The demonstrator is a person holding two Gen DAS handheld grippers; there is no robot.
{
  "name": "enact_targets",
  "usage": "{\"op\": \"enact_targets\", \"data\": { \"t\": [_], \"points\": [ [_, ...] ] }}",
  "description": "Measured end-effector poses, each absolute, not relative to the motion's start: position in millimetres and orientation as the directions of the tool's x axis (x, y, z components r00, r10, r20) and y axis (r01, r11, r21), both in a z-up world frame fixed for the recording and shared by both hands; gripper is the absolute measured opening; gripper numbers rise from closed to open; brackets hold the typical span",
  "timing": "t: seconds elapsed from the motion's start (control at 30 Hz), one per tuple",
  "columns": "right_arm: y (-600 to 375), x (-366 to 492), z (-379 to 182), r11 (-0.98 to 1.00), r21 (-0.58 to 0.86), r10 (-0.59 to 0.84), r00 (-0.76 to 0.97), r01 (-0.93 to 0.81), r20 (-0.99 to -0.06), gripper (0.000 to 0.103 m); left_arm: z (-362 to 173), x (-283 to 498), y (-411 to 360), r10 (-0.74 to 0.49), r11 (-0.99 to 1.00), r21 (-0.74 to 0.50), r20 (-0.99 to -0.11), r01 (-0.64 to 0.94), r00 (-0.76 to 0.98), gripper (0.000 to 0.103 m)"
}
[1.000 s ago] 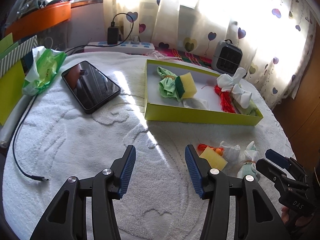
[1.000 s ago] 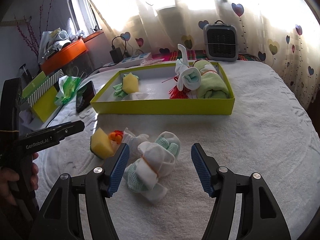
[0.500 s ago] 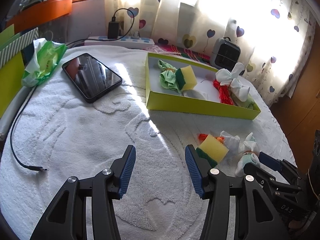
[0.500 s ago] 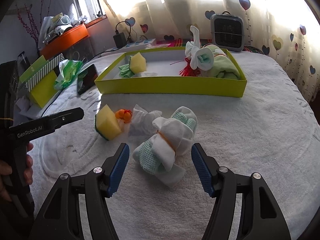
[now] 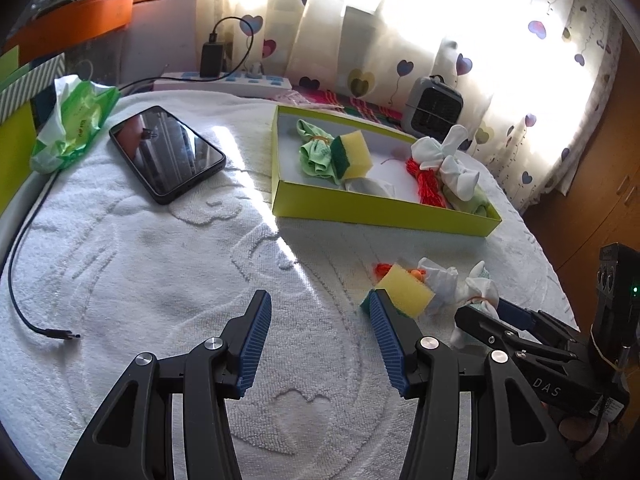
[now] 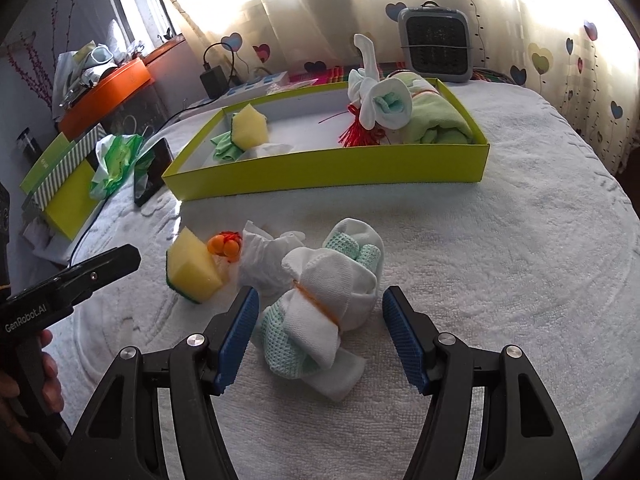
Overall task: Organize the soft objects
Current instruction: 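Grasp the second sponge with the left gripper while the right grasps another sock bundle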
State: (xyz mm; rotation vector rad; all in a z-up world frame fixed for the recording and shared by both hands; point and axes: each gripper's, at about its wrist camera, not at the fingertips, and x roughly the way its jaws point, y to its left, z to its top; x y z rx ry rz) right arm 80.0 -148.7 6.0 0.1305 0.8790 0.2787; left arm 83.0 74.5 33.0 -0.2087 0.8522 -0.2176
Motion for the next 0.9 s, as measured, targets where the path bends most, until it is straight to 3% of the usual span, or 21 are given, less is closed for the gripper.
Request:
{"op": "enact_targets", "data": {
  "t": [0.07, 0.13, 0.37, 0.9],
  "points": [
    [-149, 79, 7, 0.958, 0.216, 0.285, 0.611, -0.187, -0.738, 0.063, 34, 82, 71, -0.278, 0.957, -0.267, -0.719, 0.117, 0.637, 0.051],
    [-151, 78, 7, 0.956, 0.224, 0.294, 0.611, -0.190, -0.735, 0.053, 35, 82, 69, -0.284, 0.956, -0.267, -0.719, 0.125, 0.635, 0.051],
    [-154, 74, 9, 0.955, 0.219, 0.297, 0.620, -0.200, -0.726, 0.046, 34, 83, 58, -0.290, 0.955, -0.259, -0.729, 0.143, 0.620, 0.051],
    [-182, 68, 16, 0.960, 0.229, 0.278, 0.658, -0.163, -0.699, 0.045, 32, 88, 24, -0.302, 0.953, -0.235, -0.747, 0.190, 0.592, 0.055]
  ]
}}
